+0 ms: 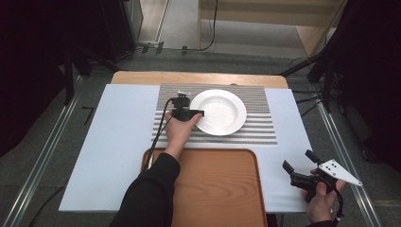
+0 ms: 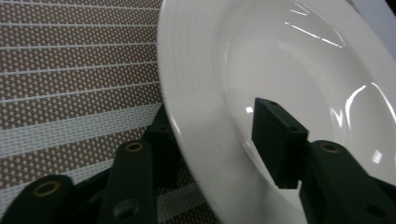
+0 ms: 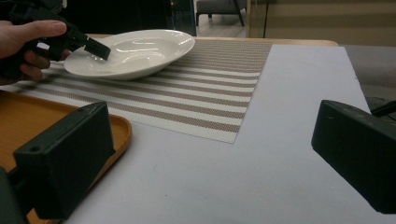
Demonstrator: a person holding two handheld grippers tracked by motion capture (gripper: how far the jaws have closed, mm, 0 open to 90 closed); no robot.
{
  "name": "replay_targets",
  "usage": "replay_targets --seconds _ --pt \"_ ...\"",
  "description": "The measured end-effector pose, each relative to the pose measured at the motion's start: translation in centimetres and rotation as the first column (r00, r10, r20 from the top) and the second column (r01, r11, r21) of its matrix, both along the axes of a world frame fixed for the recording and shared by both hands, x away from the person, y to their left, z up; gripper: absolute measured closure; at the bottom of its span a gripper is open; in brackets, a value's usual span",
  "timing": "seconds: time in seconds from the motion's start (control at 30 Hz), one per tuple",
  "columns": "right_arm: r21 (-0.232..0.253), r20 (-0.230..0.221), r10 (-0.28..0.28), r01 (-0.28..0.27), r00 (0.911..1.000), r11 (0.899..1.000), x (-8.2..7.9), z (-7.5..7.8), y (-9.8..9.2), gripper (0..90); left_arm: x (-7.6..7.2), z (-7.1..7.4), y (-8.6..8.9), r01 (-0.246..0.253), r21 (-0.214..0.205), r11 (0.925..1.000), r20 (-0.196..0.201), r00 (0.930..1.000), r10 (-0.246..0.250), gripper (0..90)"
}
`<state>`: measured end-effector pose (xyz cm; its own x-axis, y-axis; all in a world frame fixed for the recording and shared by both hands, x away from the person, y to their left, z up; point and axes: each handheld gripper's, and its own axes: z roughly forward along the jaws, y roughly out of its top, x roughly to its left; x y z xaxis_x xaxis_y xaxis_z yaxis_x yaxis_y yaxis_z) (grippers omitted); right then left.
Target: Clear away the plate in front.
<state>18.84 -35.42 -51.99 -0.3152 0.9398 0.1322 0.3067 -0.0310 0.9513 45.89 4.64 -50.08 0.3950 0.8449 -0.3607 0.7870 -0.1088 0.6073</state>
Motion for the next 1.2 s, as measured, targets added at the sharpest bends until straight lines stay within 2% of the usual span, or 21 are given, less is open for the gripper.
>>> replay_targets --seconds 0.03,0.23,0.33,0.5,0.53,0.6,0.67,0.77,0.93,1.03,1.13,1.2 --pt "0.0 0.0 0.0 0.0 1.0 1.0 0.0 0.0 0.0 0.0 0.0 0.0 0.0 -0.001 0.006 1.0 0.001 1.0 0.001 57.3" --pt "0.001 0.0 0.0 0.0 1.0 1.0 0.0 0.0 0.0 0.0 0.0 0.2 0.1 -0.004 -0.001 1.0 -0.023 0.9997 0.004 58.6" --pt "0.001 -0.002 -0.001 0.001 1.0 1.0 0.1 0.0 0.0 0.0 -0.4 0.6 0.1 0.016 0.011 0.9998 0.007 0.9998 -0.016 58.6" --pt "-0.001 -0.003 -0.002 0.002 1.0 1.0 0.1 0.0 0.0 0.0 -0.6 1.3 0.3 0.051 -0.07 0.9963 0.013 0.9987 -0.05 64.9" --pt "-0.001 -0.004 -0.002 0.002 1.0 1.0 0.1 0.0 0.1 0.0 -0.6 1.2 0.2 0.081 -0.095 0.9922 0.005 0.9967 -0.081 70.2" --pt "-0.002 -0.005 -0.002 0.002 1.0 1.0 0.1 0.0 0.1 0.0 -1.0 1.2 -0.3 0.104 -0.066 0.9924 0.02 0.9945 -0.103 72.0" --pt "-0.003 -0.005 -0.003 0.003 1.0 1.0 0.1 0.0 0.1 0.0 -1.1 1.3 -0.3 0.114 -0.083 0.9901 0.03 0.9933 -0.112 73.1" --pt "-0.003 -0.005 -0.002 0.002 1.0 1.0 0.1 0.0 0.1 0.0 -1.3 1.5 -0.5 0.106 -0.081 0.991 0.037 0.9939 -0.103 73.8" --pt "0.002 -0.005 -0.002 0.002 1.0 1.0 0.1 0.0 0.0 0.0 -1.4 1.9 -0.6 0.097 -0.138 0.9857 0.047 0.9947 -0.091 80.3" --pt "0.005 -0.005 -0.002 0.002 1.0 1.0 0.1 0.0 0.0 0.0 -1.5 2.1 -0.9 0.08 -0.141 0.9868 0.051 0.996 -0.074 81.1" --pt "0.003 -0.005 -0.002 0.002 1.0 1.0 0.1 0.0 0.0 0.0 -1.6 2.0 -0.7 0.057 -0.165 0.9846 0.047 0.9977 -0.05 81.9" --pt "0.004 -0.004 -0.003 0.003 1.0 1.0 0.1 0.0 0.0 0.0 -1.7 2.1 -0.6 0.05 -0.17 0.9842 0.063 0.9973 -0.039 82.2"
